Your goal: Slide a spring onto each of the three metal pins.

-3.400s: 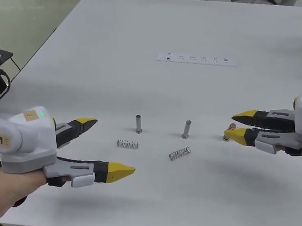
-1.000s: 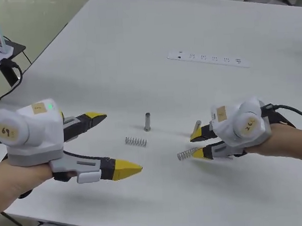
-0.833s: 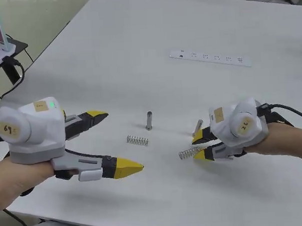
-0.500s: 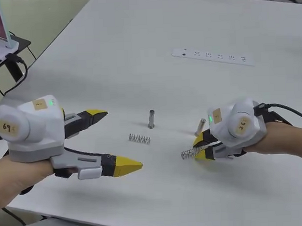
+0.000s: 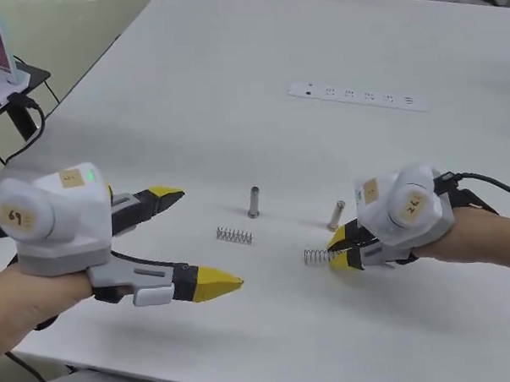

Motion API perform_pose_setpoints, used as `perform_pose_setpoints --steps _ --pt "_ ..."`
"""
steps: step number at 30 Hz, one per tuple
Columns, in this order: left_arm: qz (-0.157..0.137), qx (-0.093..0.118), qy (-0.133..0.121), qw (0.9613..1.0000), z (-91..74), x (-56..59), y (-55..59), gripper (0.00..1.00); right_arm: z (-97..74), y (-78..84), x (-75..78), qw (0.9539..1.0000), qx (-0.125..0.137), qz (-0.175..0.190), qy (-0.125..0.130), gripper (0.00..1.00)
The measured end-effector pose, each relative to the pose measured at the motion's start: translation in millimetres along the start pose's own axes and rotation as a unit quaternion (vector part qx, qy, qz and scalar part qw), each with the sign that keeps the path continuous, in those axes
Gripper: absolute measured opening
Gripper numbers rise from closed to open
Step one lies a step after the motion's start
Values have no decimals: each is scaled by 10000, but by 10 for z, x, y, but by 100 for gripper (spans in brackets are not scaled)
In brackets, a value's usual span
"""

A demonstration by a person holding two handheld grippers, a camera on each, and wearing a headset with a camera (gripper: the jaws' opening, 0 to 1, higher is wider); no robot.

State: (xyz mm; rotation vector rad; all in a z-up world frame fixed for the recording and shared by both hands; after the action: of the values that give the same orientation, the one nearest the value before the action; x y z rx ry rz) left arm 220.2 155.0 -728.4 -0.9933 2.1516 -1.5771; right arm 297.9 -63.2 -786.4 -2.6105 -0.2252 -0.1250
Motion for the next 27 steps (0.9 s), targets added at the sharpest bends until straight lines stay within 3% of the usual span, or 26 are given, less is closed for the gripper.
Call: perform_pose_setpoints --steps 6,12,27 --pt "124 -137 272 9995 81 129 -21 89 -164 26 -26 9999 83 98 108 8" --pt "227 -177 412 9987 178 164 -82 88 -307 34 -67 9991 219 296 195 8" --pt "476 -393 972 9934 555 328 -145 78 -468 8 -171 9985 303 377 237 8"
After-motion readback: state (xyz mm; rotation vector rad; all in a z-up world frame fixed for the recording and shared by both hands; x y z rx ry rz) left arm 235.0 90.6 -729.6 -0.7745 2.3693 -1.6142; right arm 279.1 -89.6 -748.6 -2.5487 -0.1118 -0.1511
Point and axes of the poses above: the centre of the closed fingertips' face, and the gripper's own axes: z roughly forward along the fingers, x roughly to its right, y roughly out of its underside, the point moved 7 cm from there along -z, roughly backward along the fingers, and after that the axes turned 2 degrees about -x, right-handed, at the moved point
